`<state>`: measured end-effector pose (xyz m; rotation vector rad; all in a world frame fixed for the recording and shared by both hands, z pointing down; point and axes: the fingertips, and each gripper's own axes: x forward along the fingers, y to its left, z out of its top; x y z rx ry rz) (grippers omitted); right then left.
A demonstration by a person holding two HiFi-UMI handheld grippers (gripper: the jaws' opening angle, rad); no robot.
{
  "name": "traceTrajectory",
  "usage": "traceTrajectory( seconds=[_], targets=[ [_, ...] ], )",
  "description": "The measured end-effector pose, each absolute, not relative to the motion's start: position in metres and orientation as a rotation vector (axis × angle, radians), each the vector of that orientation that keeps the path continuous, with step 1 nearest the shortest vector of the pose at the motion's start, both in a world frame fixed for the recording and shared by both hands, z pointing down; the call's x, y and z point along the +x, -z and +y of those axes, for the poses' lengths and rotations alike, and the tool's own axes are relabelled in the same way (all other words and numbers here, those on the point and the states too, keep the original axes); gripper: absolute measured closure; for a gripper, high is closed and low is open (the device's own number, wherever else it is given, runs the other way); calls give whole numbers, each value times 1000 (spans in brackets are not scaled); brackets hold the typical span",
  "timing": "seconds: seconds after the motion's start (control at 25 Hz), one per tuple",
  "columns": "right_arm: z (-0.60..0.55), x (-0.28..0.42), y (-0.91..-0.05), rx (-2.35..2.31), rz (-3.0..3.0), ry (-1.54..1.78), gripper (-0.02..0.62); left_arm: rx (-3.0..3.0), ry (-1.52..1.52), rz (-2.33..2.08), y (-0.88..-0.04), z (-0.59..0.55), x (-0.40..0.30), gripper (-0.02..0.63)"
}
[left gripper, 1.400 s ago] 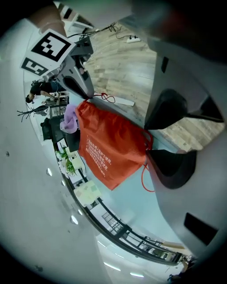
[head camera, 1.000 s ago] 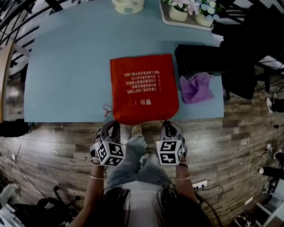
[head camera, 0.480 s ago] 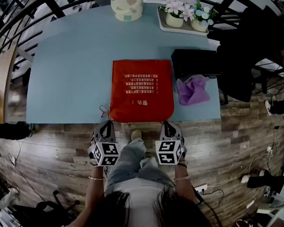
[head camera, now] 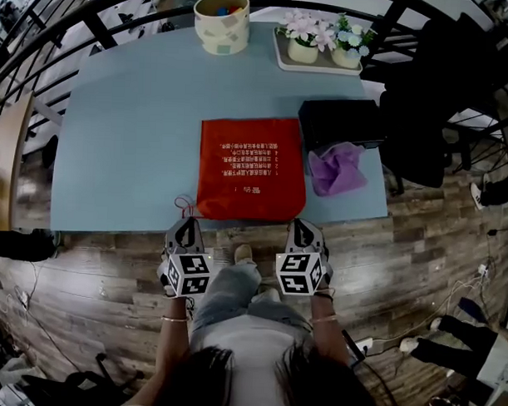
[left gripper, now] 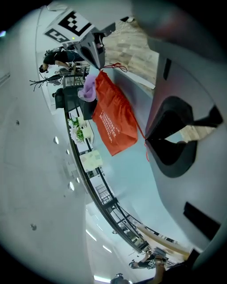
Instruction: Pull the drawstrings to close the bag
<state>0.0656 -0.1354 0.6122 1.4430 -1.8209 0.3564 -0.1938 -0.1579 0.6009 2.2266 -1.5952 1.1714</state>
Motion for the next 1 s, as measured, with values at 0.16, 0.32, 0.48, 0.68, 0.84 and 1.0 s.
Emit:
traceTrajectory(
  seconds=[0.16,0.32,0.48,0.68,0.84,1.0],
  targets=[
    [-139,70,-605,1471,-1811,-329,568,2233,-1151,-1613,-595,-165,-194,589],
    [-140,76,-600,1500,-1796,-312,568,2240,-1132,-1625,-590,-169,-195,589],
    [-144,79,-594,1525,-1780,-286,568,2242,-1116,-1639,-586,-173,-198,589],
    [-150,80,-585,1550,-1767,-265,568,2240,-1095,-1658,-580,-180,-205,589],
    [-154,79,-580,1569,-1754,-243,568,2245,-1073,-1668,-576,-186,-210,589],
    [-159,80,-576,1592,-1739,-236,568,2258,-1060,-1670,-574,-194,-214,589]
  ],
)
